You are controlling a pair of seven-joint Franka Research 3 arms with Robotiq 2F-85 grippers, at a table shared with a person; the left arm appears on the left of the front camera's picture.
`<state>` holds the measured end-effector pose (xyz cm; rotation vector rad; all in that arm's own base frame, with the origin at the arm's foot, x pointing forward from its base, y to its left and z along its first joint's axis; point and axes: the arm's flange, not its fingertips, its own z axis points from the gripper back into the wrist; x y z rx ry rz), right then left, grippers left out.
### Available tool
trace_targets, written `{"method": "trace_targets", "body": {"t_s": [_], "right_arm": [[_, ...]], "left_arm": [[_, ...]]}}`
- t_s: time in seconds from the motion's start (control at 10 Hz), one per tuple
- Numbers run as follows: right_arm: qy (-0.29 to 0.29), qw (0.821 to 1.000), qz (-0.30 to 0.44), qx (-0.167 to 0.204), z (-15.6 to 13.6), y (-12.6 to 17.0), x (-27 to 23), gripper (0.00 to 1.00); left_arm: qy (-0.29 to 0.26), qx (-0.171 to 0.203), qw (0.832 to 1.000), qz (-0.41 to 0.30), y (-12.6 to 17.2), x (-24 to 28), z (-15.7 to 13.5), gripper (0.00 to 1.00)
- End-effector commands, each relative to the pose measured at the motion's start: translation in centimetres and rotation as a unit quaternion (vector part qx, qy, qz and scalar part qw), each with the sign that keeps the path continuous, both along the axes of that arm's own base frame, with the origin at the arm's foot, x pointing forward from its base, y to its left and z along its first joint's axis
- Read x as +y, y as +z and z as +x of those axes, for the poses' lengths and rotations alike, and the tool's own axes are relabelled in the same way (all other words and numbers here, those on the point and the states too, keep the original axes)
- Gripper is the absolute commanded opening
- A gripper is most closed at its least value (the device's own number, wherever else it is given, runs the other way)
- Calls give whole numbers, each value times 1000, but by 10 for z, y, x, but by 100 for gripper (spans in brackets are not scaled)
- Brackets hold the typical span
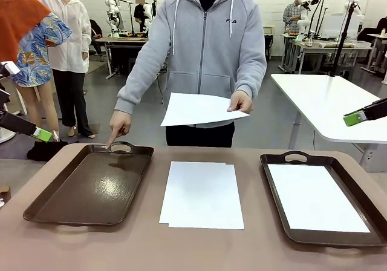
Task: Sort the A4 documents.
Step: Receive the A4 Paper.
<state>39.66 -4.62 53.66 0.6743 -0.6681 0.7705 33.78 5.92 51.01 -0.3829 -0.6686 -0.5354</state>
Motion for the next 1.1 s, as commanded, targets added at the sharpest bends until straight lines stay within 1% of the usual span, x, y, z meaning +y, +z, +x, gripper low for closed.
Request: {"method": "trace_targets", "body": {"t_s": [0.0,0.1,0.2,0.3,0.4,0.5,0.6,0.8,1.0], "right_arm": [[-1,1000,2,-1,0,1,0,100],[-1,1000,2,-1,0,1,0,100],[-1,1000,2,-1,0,1,0,100],[-1,1000,2,-1,0,1,0,100],[-1,1000,2,-1,0,1,0,100],[-1,1000,2,-1,0,1,0,100],[-1,1000,2,-1,0,1,0,100],[-1,1000,2,-1,0,1,0,100],[-1,1000,2,-1,0,1,0,100]], "left_arm": [[-12,23,1000,-1,-1,-1,11,100],[-29,47,998,-11,1,-9,25,100],[-46,60,995,-57,4,-20,39,100],[-47,79,992,-83,6,-33,50,100],[-56,110,988,-95,7,-46,63,100],[-47,123,987,-97,7,-60,74,100],[-25,141,984,-104,2,-74,89,100],[0,192,970,-149,-15,-107,129,100],[-1,223,955,-196,-22,-127,151,100]]}}
